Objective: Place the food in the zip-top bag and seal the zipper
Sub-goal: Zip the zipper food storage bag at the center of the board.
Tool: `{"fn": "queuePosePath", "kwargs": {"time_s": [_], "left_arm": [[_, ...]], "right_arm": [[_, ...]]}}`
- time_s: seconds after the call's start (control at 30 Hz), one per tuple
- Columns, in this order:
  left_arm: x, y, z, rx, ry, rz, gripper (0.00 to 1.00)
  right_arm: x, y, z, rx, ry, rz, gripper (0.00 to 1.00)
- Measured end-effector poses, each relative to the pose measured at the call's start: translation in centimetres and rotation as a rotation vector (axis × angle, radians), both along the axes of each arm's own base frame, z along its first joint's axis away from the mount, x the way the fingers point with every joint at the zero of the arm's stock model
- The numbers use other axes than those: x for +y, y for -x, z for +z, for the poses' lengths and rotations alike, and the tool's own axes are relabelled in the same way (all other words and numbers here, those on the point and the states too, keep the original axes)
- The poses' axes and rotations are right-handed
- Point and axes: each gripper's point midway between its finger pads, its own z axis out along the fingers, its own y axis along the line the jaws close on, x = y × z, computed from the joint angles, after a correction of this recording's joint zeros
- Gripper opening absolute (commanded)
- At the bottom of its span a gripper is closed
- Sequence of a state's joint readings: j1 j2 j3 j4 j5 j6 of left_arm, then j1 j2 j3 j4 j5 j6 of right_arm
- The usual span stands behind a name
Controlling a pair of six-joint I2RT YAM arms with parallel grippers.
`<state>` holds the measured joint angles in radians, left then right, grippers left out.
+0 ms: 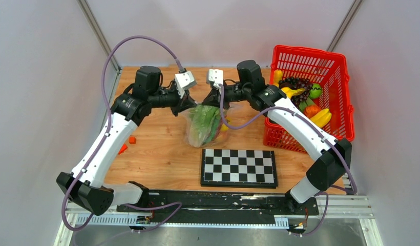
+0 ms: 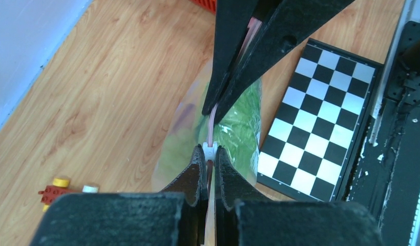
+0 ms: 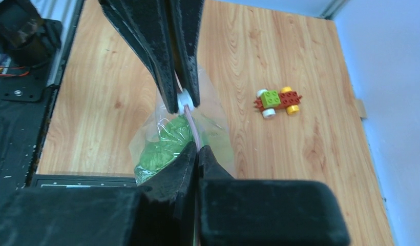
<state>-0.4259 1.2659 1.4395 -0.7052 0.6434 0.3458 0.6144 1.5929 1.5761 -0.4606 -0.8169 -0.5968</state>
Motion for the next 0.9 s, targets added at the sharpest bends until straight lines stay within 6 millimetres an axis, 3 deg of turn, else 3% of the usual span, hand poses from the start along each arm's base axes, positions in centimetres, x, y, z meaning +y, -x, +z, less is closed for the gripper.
{"fn": "queuePosePath", "kwargs": {"time_s": [0.47, 0.9], "left_arm": [[2.7, -1.0, -0.4, -0.069, -0.093, 0.138, 0.00], [3.6, -1.1, 0.0, -0.093, -0.097, 0.190, 0.00]], "right_arm": [[-1.2, -2.5, 0.1, -0.035, -0.001, -0.148, 0.00], [-1.5, -2.5, 0.3, -0.027, -0.008, -0.139, 0.00]]}}
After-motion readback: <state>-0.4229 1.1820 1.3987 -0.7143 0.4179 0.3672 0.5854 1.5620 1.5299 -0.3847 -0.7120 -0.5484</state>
